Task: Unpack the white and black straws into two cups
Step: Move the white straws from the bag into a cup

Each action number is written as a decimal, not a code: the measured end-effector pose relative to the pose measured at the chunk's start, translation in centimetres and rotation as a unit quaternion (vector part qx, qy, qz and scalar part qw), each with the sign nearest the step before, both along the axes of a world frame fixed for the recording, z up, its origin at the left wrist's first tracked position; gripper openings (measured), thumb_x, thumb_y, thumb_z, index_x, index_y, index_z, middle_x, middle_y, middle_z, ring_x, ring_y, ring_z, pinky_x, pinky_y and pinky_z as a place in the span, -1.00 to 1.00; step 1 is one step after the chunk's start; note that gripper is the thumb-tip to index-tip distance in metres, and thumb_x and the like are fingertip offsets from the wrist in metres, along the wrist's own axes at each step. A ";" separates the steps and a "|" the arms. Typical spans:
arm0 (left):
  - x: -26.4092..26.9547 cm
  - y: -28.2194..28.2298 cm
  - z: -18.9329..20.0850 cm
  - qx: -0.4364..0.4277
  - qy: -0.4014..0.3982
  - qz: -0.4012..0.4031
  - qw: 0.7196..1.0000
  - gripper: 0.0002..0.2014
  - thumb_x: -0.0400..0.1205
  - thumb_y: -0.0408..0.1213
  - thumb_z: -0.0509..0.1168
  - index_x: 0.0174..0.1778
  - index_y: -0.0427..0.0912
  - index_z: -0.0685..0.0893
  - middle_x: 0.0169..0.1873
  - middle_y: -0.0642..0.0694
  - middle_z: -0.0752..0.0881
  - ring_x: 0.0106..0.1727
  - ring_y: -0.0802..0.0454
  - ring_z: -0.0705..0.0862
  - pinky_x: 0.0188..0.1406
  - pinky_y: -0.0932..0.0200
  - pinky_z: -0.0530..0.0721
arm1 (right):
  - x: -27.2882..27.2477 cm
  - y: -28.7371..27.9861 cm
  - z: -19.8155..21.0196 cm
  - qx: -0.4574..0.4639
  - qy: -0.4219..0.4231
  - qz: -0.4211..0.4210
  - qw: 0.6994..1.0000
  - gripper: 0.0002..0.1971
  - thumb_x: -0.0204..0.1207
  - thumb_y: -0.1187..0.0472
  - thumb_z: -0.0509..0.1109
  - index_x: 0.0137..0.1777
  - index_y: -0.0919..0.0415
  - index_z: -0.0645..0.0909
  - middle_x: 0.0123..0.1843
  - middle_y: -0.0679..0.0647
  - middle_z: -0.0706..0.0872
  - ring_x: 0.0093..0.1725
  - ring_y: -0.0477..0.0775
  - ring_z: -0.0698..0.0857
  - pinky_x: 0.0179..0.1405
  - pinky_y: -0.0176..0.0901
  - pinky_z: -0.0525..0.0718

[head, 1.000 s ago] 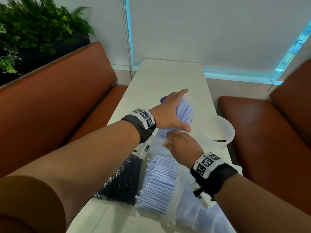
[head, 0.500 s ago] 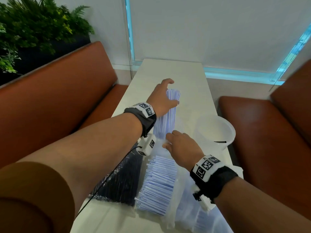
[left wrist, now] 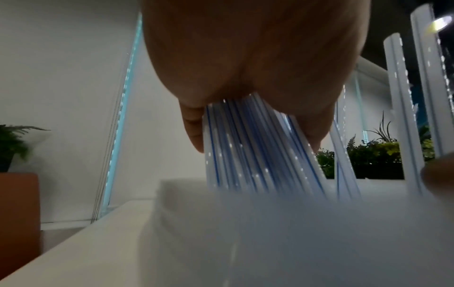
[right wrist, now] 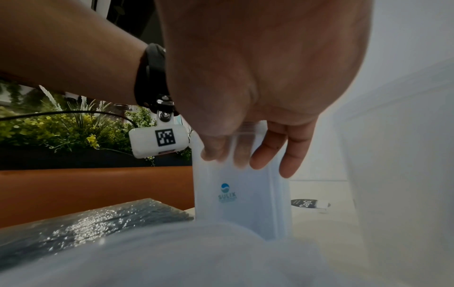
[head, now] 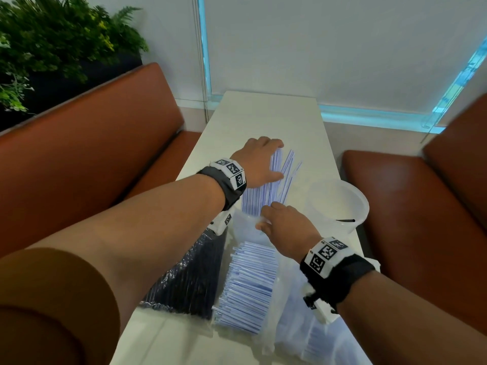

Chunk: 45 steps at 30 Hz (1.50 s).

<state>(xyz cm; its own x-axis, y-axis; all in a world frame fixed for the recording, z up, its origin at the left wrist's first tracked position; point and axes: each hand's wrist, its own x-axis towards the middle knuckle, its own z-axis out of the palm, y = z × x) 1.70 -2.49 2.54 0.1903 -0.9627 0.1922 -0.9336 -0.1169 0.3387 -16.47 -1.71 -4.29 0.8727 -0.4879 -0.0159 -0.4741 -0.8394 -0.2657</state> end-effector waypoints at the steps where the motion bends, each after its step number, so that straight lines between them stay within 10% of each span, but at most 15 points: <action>1: 0.1 0.1 0.2 -0.004 0.006 0.002 1.000 -0.22 0.53 0.16 0.47 0.62 0.05 0.32 0.53 -0.07 0.42 0.49 -0.15 0.40 0.36 -0.10 0.53 | 0.0 -0.1 0.1 0.003 0.005 0.000 1.000 -0.83 0.76 -0.04 0.20 0.17 0.03 0.49 0.00 -0.08 0.41 0.02 0.16 0.58 -0.12 -0.05 0.46; 6: 0.9 1.6 2.1 -0.089 0.100 0.020 0.991 -0.09 0.39 0.25 0.56 0.61 0.15 0.30 0.56 -0.03 0.34 0.51 -0.08 0.41 0.45 -0.05 0.48 | -1.3 1.0 1.6 -0.004 -0.059 0.004 0.998 -0.72 0.70 -0.01 0.31 0.38 -0.04 0.52 0.27 -0.12 0.51 -0.06 0.07 0.71 -0.18 0.00 0.70; 10: 1.3 4.3 3.2 -0.139 0.147 0.035 0.979 -0.21 0.43 0.25 0.49 0.56 0.14 0.37 0.48 0.00 0.35 0.50 0.00 0.41 0.50 0.02 0.44 | -3.0 3.6 2.1 -0.115 -0.200 -0.010 0.973 -0.85 0.62 -0.10 0.27 -0.02 -0.05 0.54 -0.22 -0.15 0.56 -0.49 -0.04 0.51 -0.61 -0.19 0.38; 16: -1.5 10.3 3.2 -0.278 0.111 0.032 0.954 -0.75 0.59 0.05 0.35 0.06 0.00 0.63 0.05 0.10 0.55 0.07 0.16 0.56 0.06 0.23 0.55 | -4.9 3.5 -0.4 -0.013 0.169 -0.209 0.963 -0.37 0.41 -0.59 0.04 -0.05 0.01 0.29 -0.34 -0.14 0.49 -0.42 -0.09 0.43 -0.49 -0.12 0.24; 20: -4.9 13.6 0.4 -0.075 0.073 -0.062 0.993 -0.80 0.62 0.09 0.25 -0.15 0.09 0.65 -0.25 0.15 0.65 -0.21 0.18 0.63 -0.17 0.08 0.68 | -4.7 3.3 -1.7 0.037 0.169 -0.200 0.964 -0.64 0.46 -0.23 0.35 -0.28 0.05 0.45 -0.34 -0.11 0.58 -0.39 -0.11 0.53 -0.51 -0.20 0.32; 25: -7.4 14.5 -5.4 0.225 -0.033 -0.135 0.964 -0.61 0.72 0.08 0.26 0.41 0.01 0.66 0.27 0.02 0.65 0.25 -0.01 0.64 0.18 0.01 0.63 | -4.3 2.7 -1.7 0.074 0.144 -0.192 0.968 -0.74 0.56 0.09 0.33 -0.32 0.04 0.37 -0.30 -0.09 0.52 -0.32 -0.05 0.56 -0.34 -0.19 0.48; 33: -10.9 13.1 -8.7 0.271 -0.127 -0.173 0.938 -0.56 0.74 0.02 0.21 0.45 -0.17 0.58 0.29 -0.17 0.60 0.28 -0.20 0.57 0.19 -0.05 0.62 | -4.7 2.6 -1.1 0.093 0.148 -0.169 0.970 -0.75 0.68 0.14 0.23 -0.24 0.18 0.41 -0.29 -0.04 0.41 -0.02 0.16 0.67 -0.11 -0.15 0.49; 38: -11.8 12.5 -8.8 0.270 -0.111 -0.156 0.944 -0.66 0.75 -0.16 0.19 0.39 -0.22 0.62 0.26 -0.19 0.61 0.20 -0.22 0.65 0.07 -0.03 0.63 | -4.7 3.0 -0.2 0.101 0.150 -0.184 0.966 -0.74 0.63 0.14 0.18 -0.32 0.12 0.42 -0.33 0.02 0.49 -0.40 -0.01 0.44 -0.46 -0.17 0.39; 45: -12.3 12.5 -9.4 0.271 -0.087 -0.137 0.949 -0.73 0.69 -0.31 0.21 0.26 -0.30 0.65 0.25 -0.25 0.58 0.18 -0.25 0.62 0.03 -0.06 0.61 | -4.8 3.2 -0.2 0.115 0.119 -0.184 0.969 -0.66 0.67 0.17 0.22 -0.38 0.14 0.38 -0.33 0.03 0.49 -0.31 0.09 0.54 -0.32 -0.12 0.46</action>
<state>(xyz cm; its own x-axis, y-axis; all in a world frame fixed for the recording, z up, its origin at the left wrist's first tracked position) -10.57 10.04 -6.89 -0.0703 -0.9380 -0.3394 -0.9905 0.0252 0.1355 -21.29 1.52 -4.53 0.5982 -0.7251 -0.3412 -0.8012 -0.5330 -0.2720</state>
